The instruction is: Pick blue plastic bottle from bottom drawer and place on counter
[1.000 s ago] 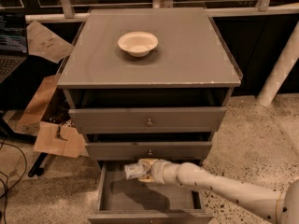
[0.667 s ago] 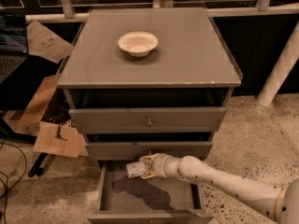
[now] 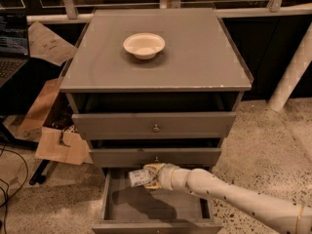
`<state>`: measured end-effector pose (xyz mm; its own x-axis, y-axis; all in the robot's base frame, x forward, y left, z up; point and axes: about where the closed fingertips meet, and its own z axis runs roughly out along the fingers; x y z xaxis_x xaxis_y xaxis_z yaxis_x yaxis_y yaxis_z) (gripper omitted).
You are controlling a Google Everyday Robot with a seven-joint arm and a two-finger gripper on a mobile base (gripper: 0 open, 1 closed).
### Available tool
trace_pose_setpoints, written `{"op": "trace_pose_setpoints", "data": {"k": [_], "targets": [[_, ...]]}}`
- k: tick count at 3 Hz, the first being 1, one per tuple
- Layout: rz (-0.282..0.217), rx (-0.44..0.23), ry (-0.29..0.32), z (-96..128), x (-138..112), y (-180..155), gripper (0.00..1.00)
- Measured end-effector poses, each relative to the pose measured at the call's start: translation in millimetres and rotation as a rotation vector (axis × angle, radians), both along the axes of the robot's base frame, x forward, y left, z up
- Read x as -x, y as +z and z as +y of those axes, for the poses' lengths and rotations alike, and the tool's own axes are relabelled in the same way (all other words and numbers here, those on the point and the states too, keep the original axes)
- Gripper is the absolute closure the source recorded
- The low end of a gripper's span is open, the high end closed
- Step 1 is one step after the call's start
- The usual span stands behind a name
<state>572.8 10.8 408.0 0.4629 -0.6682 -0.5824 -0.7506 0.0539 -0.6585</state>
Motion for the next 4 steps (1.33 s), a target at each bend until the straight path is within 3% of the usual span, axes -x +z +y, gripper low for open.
{"op": "trace_pose_setpoints", "data": {"k": [1,2,3,4], "targets": [[-0.094,-0.03,0.006,6,37,45,1.0],[-0.158,-0.065,0.05,19,74,100,1.0],[-0.235,-0.063,0.138,41,93,172,1.0],[-0.235,-0.063,0.138,41,93,172,1.0]]}}
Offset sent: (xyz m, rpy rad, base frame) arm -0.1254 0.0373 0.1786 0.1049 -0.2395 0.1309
